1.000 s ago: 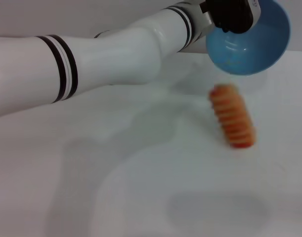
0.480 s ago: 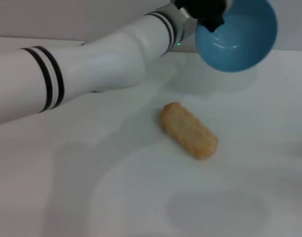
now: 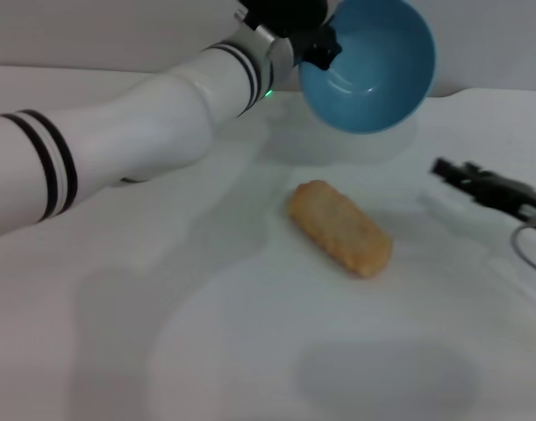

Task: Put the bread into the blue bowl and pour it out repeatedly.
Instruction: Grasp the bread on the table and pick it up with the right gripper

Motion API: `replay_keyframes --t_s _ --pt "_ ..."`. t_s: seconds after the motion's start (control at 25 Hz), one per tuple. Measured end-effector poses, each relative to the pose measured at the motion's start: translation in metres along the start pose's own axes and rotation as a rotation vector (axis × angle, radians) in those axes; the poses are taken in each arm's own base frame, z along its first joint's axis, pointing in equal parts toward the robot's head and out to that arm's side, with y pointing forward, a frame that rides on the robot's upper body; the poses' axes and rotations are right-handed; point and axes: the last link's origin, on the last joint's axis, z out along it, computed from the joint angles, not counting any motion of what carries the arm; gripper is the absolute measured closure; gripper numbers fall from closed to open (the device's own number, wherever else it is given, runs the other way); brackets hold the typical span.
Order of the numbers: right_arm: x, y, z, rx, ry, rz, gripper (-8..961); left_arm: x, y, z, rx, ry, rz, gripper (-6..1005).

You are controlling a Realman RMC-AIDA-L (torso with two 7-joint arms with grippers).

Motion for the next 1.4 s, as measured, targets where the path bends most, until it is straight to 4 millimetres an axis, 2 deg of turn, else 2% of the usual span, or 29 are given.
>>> replay_keyframes --t_s 0.16,0.44,0.88,1.4 --pt "0.005 0.012 0.017 -0.026 0.084 0.068 228 -0.007 -0.001 -0.002 0.004 -0.011 -0.026 999" --pt "0.011 0.017 0.015 -0.055 0.141 0.209 229 -0.015 -0.007 -0.004 0.011 -0.035 -0.079 999" --pt "0.028 0.017 0.023 0.008 0.268 0.228 232 -0.019 -0.007 -0.006 0.014 -0.043 -0.095 999" --pt "0.035 0.021 0.031 0.024 0.316 0.225 235 -0.024 -0.007 -0.007 0.017 -0.051 -0.115 999"
